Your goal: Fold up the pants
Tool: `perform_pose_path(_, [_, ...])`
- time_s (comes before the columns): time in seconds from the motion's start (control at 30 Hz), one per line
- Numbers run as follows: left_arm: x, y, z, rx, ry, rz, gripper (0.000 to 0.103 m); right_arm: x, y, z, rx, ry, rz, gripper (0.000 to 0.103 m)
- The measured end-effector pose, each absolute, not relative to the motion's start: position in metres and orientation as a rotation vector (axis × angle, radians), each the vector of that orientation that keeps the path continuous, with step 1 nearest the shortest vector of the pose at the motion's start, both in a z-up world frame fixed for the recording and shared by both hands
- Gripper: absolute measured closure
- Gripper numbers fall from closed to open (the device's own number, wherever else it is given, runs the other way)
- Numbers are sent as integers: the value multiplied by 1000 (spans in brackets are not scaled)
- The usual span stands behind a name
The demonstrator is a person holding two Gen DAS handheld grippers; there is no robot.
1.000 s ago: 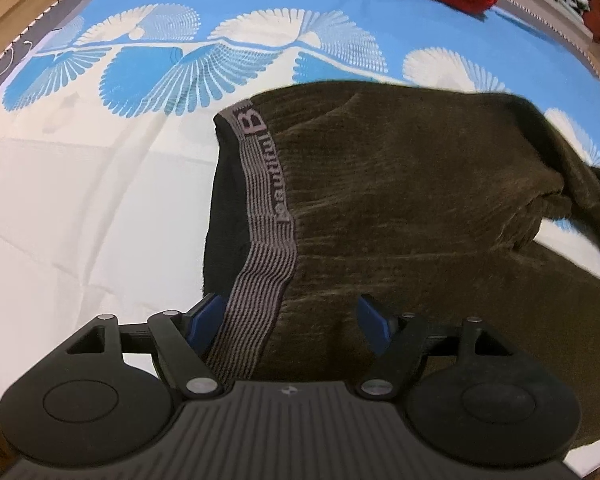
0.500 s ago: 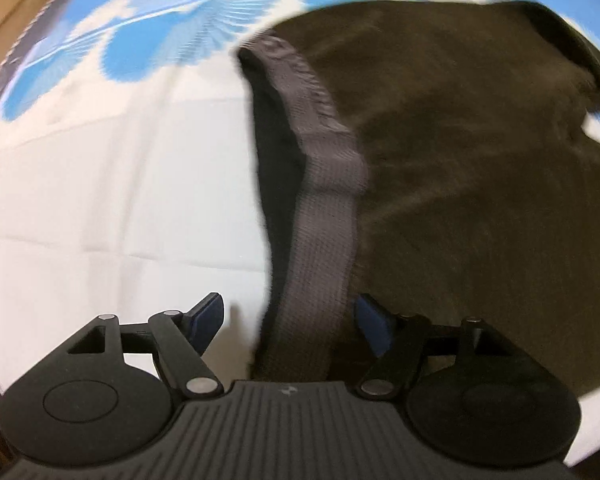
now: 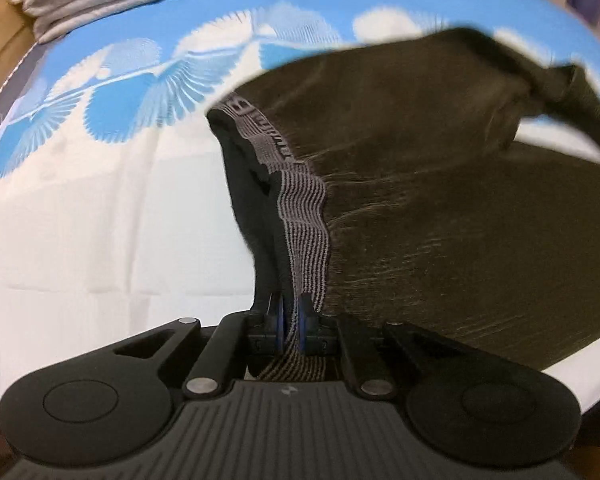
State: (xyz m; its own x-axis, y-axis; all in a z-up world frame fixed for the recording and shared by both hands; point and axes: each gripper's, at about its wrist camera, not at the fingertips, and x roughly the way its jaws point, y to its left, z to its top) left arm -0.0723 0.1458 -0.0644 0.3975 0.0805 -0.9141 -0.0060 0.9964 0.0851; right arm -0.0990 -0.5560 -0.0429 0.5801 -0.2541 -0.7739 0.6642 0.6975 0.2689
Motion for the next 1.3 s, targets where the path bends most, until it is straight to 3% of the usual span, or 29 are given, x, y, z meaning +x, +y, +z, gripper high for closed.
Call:
perform_pose_path(0.2, [-80, 122, -95, 491, 1249, 81, 94, -77, -543, -41, 541, 752, -526, 62])
perform_pose_path(0.33, [-60, 127, -58, 286, 1086, 118, 70, -60, -538, -41, 517, 720, -491, 62])
perform_pose_path(0.37, [-52, 125, -53, 236, 1063, 104, 70, -56, -538, -42, 516, 712, -484, 62])
perform_pose_path(0.4, [-44, 119, -46, 177, 1032, 88, 70, -51, -538, -42, 516, 704, -476, 64])
perform_pose_path(0.5, [-23, 90, -32, 90, 972, 44, 70, -36, -538, -45, 519, 679, -436, 83])
perform_pose_path(0.6, [1, 47, -29, 45, 939, -27, 83, -20, -540, -48, 531, 651, -403, 84])
perform_pose_path(0.63, [5, 35, -29, 39, 930, -45, 91, -14, -543, -49, 544, 642, -397, 83])
perform_pose_path(0.73, [21, -6, -34, 31, 902, -126, 96, 3, -556, -56, 619, 614, -378, 83])
perform_pose_path(0.87, [48, -51, -51, 45, 894, -196, 96, 30, -569, -70, 643, 620, -367, 78])
perform_pose_path(0.93, [67, -65, -65, 36, 896, -219, 95, 44, -576, -81, 654, 637, -369, 66])
perform_pose_path(1.03, [95, -81, -88, 46, 900, -250, 94, 65, -582, -96, 637, 674, -364, 61])
perform_pose_path(1.1, [112, -94, -106, 67, 916, -261, 92, 78, -584, -105, 622, 695, -361, 59])
perform_pose_path(1.2, [133, -106, -135, 101, 986, -280, 80, 95, -582, -110, 577, 701, -332, 58])
perform_pose_path(1.3, [145, -121, -156, 168, 1012, -280, 60, 111, -575, -108, 505, 707, -296, 58])
